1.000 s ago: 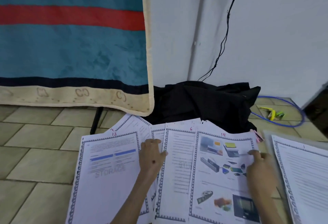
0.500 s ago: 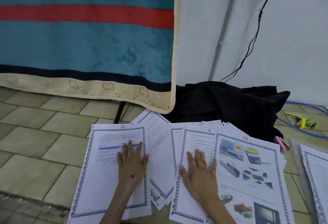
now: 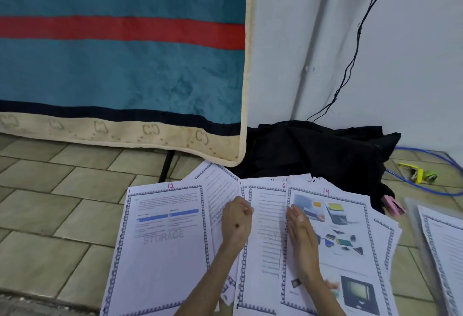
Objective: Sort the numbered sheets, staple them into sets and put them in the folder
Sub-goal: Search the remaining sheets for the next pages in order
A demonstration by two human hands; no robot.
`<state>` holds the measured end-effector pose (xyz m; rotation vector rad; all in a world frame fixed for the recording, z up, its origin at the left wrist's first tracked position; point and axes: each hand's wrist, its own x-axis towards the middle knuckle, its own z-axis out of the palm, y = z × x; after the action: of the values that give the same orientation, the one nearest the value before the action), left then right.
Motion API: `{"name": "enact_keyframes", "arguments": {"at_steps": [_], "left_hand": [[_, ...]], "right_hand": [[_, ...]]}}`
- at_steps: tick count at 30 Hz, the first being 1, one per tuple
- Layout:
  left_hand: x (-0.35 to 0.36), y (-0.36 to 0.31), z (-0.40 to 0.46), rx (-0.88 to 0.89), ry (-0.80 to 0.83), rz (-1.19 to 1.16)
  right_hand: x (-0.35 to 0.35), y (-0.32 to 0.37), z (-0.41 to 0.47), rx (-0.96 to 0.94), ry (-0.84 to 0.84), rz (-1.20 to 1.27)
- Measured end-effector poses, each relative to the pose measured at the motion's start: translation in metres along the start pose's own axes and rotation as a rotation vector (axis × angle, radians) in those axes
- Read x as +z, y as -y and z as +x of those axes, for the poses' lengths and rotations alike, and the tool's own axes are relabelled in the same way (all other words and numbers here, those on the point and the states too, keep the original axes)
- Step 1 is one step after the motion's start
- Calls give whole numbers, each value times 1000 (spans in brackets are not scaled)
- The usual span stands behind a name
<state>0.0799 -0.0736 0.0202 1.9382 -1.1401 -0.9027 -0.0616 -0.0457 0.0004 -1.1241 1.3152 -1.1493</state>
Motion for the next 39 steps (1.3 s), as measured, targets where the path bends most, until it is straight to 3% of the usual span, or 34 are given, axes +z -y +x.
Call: {"name": "enact_keyframes", "arguments": {"at_steps": [3,7,9,12,16,22,26,29,34,39], "left_hand": [[4,-2,3,1,48,136],[12,-9,3,-87,123,219],[9,-11,4,-73,105,221],[3,-9,8,12,83,173],[-19,-24,13,-18,24,137],[-125,-45,27,51,-323,43],[-190,-1,19,-16,-378,128],[-194,61,7,-65,-363,184],[-162,120,-12,-72,-488,131],[-163,113,-20,10,-524,-30]], "right_hand": [[-1,4,-1,-74,-16,-97],[-12,-3,7,-258,42,-711],[-23,-11,15,-219,42,-1076],[-34,-17,17,-109,41,-1256],[-49,-21,19,-39,-2,-1245],[-59,-14,20,1,-5,-1263],[-50,5,27,21,-26,-1300],[-30,20,41,1,-22,-1326],[40,44,66,-163,253,-760],[102,59,95,-160,399,-754]]}}
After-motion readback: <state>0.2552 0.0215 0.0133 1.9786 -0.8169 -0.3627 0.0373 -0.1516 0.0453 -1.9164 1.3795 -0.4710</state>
